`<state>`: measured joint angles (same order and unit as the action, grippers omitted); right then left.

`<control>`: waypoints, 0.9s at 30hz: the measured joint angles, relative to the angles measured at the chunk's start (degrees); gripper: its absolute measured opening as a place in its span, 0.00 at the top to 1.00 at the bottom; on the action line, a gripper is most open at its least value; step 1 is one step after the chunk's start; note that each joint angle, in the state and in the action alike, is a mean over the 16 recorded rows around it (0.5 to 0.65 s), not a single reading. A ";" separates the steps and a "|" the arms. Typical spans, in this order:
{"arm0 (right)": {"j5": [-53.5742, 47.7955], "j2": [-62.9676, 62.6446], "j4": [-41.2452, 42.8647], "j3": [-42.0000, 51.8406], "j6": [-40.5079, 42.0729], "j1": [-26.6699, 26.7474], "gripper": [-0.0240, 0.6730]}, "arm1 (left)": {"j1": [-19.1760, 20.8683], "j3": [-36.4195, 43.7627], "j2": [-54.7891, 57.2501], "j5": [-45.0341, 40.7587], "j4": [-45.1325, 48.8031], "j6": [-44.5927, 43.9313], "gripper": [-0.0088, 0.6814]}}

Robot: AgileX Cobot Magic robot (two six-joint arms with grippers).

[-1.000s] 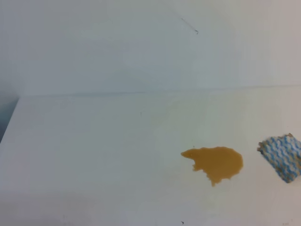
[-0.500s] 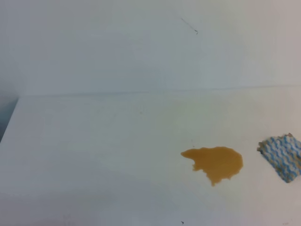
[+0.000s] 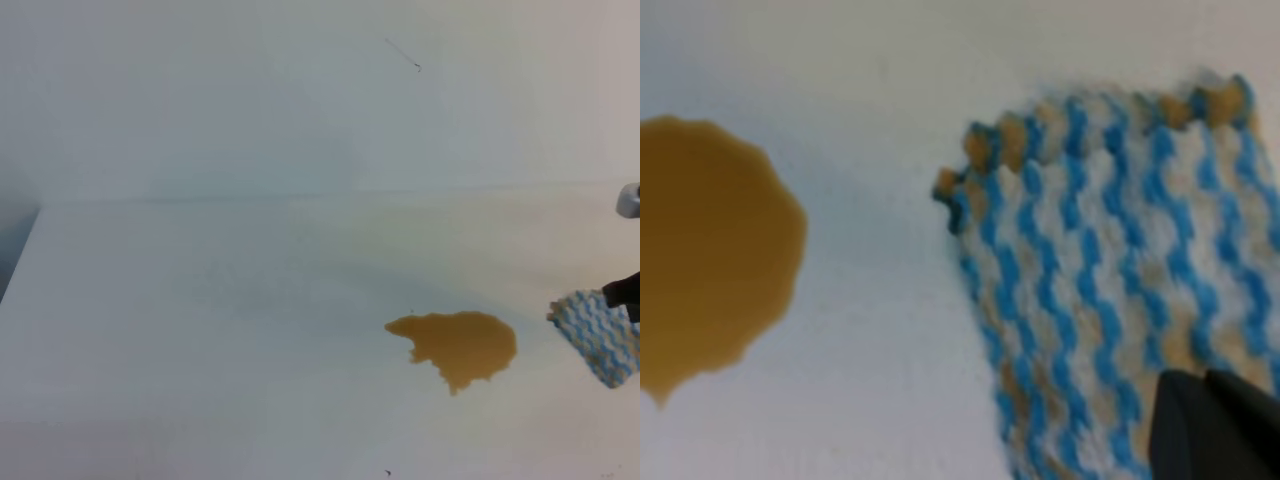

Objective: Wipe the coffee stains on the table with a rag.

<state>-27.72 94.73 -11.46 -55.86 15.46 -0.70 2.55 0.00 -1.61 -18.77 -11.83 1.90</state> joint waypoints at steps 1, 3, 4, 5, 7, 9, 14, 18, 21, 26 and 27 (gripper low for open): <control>0.34 1.90 -0.03 -0.84 0.18 0.36 0.97 | 0.00 0.00 0.00 0.00 0.00 0.00 0.99; 0.98 5.25 0.32 -2.38 0.26 1.00 0.97 | 0.00 0.00 0.00 0.00 0.00 0.00 0.99; 1.27 6.73 0.59 -3.06 0.18 1.26 0.97 | 0.00 0.00 0.00 0.00 0.00 0.00 0.99; 1.55 8.13 0.93 -3.69 0.03 1.49 0.97 | 0.00 0.00 0.00 0.00 0.00 0.00 0.99; 2.06 10.54 1.75 -4.81 -0.48 1.79 0.97 | 0.00 0.00 0.10 0.00 0.00 0.00 0.99; 2.38 12.58 2.71 -5.78 -1.19 1.89 0.97 | 0.00 0.00 0.10 0.00 0.00 0.00 0.99; 2.48 16.09 5.17 -7.50 -3.02 2.17 0.97 | 0.00 0.00 0.20 0.00 0.00 0.00 0.99; 3.04 17.95 6.85 -8.14 -4.34 3.38 0.97 | 0.00 0.00 0.20 0.00 0.00 0.00 0.99; 4.12 19.08 7.12 -8.63 -4.98 5.18 0.97 | 0.00 0.00 0.20 0.00 0.00 0.00 0.99; 5.91 21.54 5.48 -11.05 -5.11 9.66 0.97 | 0.00 0.00 0.10 0.00 0.00 0.00 0.99; 6.11 22.20 4.88 -11.88 -5.09 10.73 0.97 | 0.00 0.00 0.10 0.00 0.00 0.00 0.99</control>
<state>-21.60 116.93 -6.58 -67.74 10.37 10.04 2.55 0.00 -1.51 -18.77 -11.83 1.90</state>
